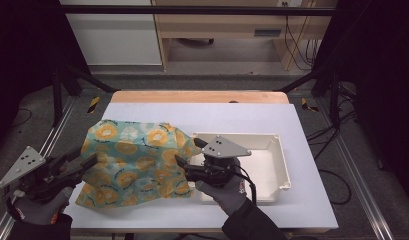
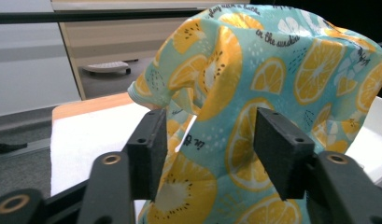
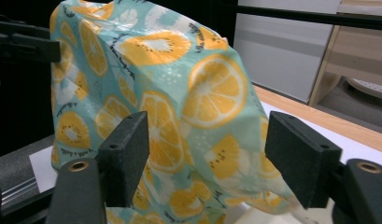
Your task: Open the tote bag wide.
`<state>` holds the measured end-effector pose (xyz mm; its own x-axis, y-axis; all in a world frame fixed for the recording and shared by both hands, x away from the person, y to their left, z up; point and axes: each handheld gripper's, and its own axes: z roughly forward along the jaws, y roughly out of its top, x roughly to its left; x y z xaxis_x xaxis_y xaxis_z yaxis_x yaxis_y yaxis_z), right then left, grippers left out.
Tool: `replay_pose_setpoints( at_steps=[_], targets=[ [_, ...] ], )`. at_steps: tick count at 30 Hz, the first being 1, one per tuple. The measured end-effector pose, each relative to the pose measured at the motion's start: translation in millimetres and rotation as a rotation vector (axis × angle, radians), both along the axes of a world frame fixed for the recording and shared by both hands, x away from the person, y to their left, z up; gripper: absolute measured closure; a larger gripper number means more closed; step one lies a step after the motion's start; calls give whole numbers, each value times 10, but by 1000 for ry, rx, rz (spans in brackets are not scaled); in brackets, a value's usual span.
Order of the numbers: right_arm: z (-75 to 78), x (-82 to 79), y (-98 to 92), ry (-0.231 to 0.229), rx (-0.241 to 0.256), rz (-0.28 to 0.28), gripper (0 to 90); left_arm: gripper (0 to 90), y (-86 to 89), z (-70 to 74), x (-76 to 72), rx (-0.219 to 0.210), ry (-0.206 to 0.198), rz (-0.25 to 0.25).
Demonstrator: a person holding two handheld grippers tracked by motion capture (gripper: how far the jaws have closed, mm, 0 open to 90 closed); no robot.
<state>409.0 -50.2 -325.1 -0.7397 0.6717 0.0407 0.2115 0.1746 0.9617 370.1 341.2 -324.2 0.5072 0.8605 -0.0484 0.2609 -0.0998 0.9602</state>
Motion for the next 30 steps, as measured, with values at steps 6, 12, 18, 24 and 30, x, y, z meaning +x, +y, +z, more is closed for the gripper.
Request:
replay_pose_setpoints(
  at_steps=[6, 12, 18, 24, 30],
  targets=[
    [3, 21, 134, 3, -16, 10, 456, 597, 1, -4, -4, -2, 13, -13],
    [8, 65, 238, 30, -32, 26, 678, 738, 22, -5, -15, -8, 21, -17],
    [59, 62, 263, 31, -11, 49, 870, 836, 46, -3, -31, -15, 23, -15],
    [147, -7, 261, 7, 1, 95, 900, 889, 77, 4, -66, -22, 19, -25],
    [173, -73, 294, 3, 0, 135, 900, 896, 68, 1, -129, -11, 14, -30]
  ],
)
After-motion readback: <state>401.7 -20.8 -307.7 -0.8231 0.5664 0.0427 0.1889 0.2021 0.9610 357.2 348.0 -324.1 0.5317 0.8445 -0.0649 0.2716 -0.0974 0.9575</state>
